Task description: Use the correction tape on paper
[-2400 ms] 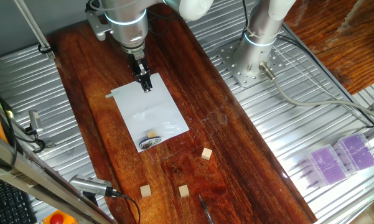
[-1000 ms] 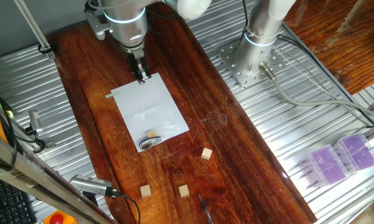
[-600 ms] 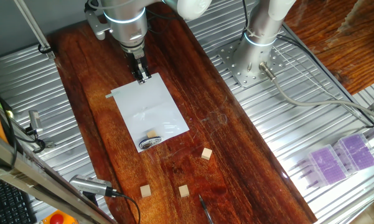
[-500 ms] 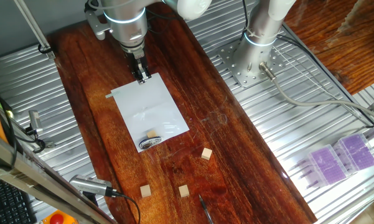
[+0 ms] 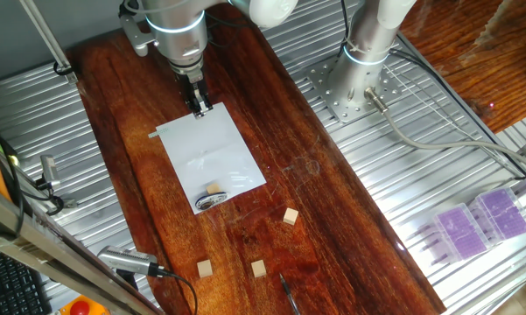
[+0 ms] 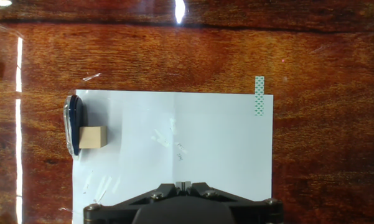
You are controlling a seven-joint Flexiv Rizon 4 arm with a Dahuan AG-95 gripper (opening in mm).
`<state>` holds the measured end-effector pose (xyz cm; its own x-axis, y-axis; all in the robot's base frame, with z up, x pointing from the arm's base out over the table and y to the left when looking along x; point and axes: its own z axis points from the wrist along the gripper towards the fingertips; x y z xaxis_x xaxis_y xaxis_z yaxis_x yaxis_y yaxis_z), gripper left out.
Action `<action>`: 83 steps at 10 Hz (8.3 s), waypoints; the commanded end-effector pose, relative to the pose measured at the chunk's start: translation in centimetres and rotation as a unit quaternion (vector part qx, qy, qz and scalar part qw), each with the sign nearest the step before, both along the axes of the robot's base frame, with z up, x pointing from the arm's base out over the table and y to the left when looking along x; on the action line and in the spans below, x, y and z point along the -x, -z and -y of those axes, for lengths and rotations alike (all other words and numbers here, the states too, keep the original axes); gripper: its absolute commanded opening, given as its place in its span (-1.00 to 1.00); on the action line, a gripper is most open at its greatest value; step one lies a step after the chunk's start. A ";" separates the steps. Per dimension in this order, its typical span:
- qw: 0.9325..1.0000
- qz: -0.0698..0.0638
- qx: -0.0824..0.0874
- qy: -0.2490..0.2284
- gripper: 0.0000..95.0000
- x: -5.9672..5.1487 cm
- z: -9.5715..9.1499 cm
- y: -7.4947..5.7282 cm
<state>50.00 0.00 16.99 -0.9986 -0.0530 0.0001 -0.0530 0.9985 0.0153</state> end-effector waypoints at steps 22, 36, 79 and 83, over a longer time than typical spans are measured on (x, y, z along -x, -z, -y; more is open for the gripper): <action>0.998 -0.067 -0.011 -0.018 -1.00 -8.4 -2.2 3.9; 0.986 -0.163 -0.010 0.029 -1.00 -3.8 -5.1 6.2; 0.979 -0.199 -0.034 0.012 -0.20 -6.4 -14.9 10.9; 0.978 -0.206 -0.034 0.015 -0.20 -6.5 -15.3 11.8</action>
